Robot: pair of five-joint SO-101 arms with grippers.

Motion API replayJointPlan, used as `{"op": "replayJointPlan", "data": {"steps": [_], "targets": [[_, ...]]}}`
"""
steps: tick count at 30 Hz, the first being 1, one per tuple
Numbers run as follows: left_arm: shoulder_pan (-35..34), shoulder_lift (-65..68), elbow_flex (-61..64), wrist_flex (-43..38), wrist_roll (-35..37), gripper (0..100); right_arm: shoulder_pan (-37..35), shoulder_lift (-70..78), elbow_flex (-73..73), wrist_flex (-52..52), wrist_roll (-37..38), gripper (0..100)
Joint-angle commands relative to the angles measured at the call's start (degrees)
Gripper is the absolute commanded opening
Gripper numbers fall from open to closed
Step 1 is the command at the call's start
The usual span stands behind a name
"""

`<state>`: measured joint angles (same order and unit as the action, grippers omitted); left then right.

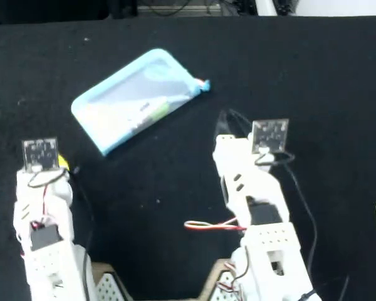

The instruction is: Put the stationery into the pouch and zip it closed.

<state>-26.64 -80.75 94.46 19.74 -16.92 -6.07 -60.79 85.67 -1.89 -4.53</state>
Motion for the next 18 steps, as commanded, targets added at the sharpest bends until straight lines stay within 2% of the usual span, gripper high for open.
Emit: {"op": "replayJointPlan", "data": {"steps": [1, 4, 7, 11, 15, 18], "targets": [[0.13, -17.85, 3.38, 10.55, -0.09, 6, 1.32, -1.80, -2.59, -1.58, -0.35, 5.0], [0.31, -25.14, 1.10, 22.33, 0.00, 3, 3.69, -1.80, -1.98, -0.97, -0.35, 5.0], [2.59, -21.98, -2.07, 28.04, 0.00, 3, 6.86, -2.68, -1.01, 1.49, -0.35, 5.0], [8.13, -22.42, 0.92, 30.86, 0.00, 3, 10.29, -8.31, 2.51, 8.00, -0.44, 5.0], [13.32, -24.00, 2.86, 31.91, 0.26, 3, 13.10, -20.18, 8.04, 16.97, -0.44, 5.1], [15.87, -23.91, 2.86, 33.85, 4.92, 3, 16.79, -31.60, 10.07, 27.69, -0.44, 5.2]]}}
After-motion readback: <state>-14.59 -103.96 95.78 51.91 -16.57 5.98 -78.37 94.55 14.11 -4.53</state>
